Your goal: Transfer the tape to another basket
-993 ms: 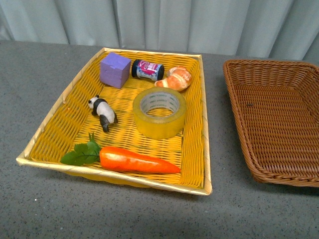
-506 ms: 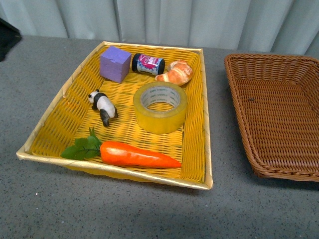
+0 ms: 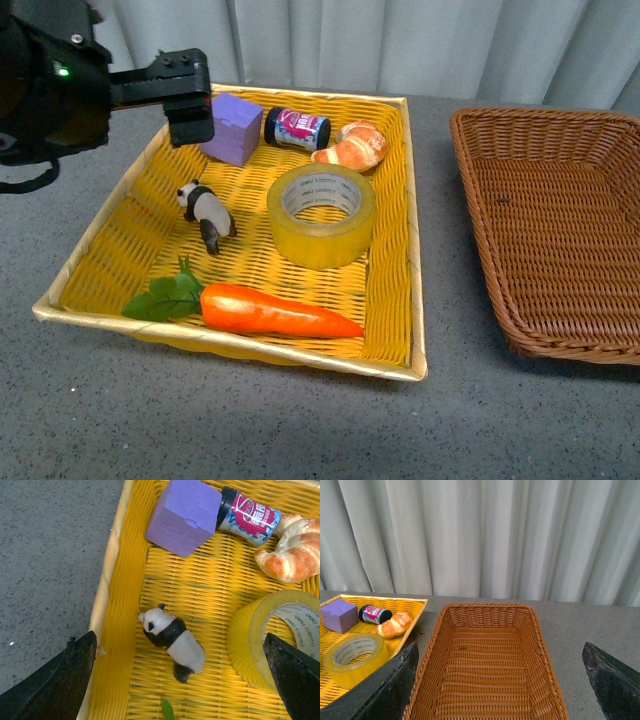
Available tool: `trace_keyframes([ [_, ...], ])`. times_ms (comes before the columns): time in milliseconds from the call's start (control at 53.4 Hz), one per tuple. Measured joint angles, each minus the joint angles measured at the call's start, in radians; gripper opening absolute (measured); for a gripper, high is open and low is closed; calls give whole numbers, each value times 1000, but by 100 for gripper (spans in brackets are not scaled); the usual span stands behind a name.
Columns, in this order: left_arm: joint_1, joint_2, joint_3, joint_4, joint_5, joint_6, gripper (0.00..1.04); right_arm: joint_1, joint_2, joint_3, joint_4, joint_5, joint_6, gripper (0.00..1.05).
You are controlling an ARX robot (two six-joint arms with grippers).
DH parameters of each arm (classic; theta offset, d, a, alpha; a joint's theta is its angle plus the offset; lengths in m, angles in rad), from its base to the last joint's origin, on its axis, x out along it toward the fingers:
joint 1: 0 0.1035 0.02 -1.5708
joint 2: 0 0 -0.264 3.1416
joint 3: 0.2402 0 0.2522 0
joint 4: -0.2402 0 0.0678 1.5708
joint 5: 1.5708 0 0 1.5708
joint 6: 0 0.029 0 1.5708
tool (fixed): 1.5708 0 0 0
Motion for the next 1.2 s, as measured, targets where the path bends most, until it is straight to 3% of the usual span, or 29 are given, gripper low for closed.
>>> trace_keyframes([
  [450,-137,233,249,-130,14,2,98,0,0,0,0,0,0,96],
  [1012,-166,350,342,-205,-55,-3,98,0,0,0,0,0,0,96],
  [1068,-169,353,346,-212,-58,-5,93,0,0,0,0,0,0,96],
  [1199,-174,364,358,-222,-66,-13,65,0,0,0,0,0,0,96],
])
